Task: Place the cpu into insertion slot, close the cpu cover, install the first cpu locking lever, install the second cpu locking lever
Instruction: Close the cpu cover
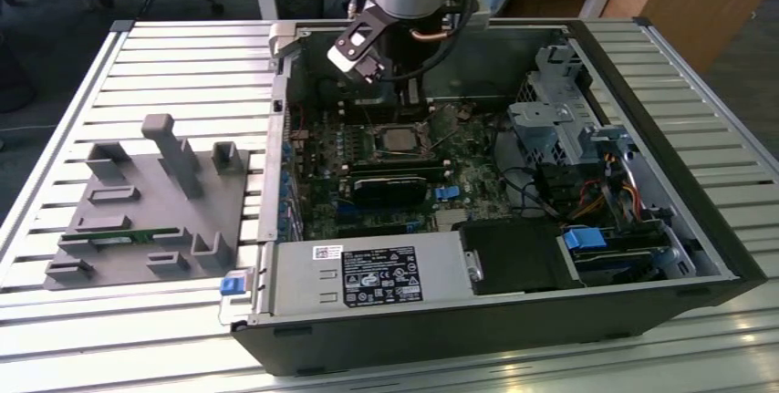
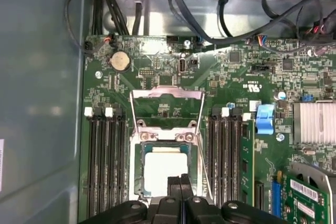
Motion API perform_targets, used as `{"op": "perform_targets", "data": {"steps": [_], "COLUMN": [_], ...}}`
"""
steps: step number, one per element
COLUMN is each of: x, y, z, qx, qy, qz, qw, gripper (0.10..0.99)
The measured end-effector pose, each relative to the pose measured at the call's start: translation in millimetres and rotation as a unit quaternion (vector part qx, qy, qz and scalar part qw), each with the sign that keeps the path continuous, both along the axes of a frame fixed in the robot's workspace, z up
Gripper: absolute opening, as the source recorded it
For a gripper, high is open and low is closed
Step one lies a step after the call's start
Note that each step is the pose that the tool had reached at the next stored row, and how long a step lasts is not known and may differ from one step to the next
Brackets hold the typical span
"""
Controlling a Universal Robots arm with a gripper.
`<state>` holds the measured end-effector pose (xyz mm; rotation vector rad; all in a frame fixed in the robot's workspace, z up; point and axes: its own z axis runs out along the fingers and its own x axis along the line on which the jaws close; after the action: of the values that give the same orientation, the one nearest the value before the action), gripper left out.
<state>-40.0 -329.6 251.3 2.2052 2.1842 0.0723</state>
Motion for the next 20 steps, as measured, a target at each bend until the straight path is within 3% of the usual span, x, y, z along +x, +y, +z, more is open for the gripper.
{"op": "perform_targets", "data": {"steps": [5, 7, 9, 12, 14, 15, 18, 20], "x": [13.4, 20.1, 21.5, 22.6, 24.8, 27.7, 38.3, 43.3], "y": [-0.1, -0.1, -0.1, -0.1, 0.0, 0.0, 0.1, 0.1], "z": [-0.1, -0.1, 2.1, 8.5, 8.6, 8.6, 8.5, 8.3], "qx": [0.0, 0.0003, 0.0006, 0.0006, 0.0007, 0.0007, 0.001, 0.0026], "qy": [0.0036, 0.0061, 0.0081, 0.0094, 0.0102, 0.0112, 0.018, 0.0201], "qz": [0.0, 0.0, 0.0, 0.0, 0.0, 0.0, 0.0, 0.001], "qw": [1.0, 1.0, 1.0, 1.0, 0.9999, 0.9999, 0.9998, 0.9998], "gripper": [0.106, 0.106, 0.106, 0.106, 0.106, 0.106, 0.106, 0.106]}}
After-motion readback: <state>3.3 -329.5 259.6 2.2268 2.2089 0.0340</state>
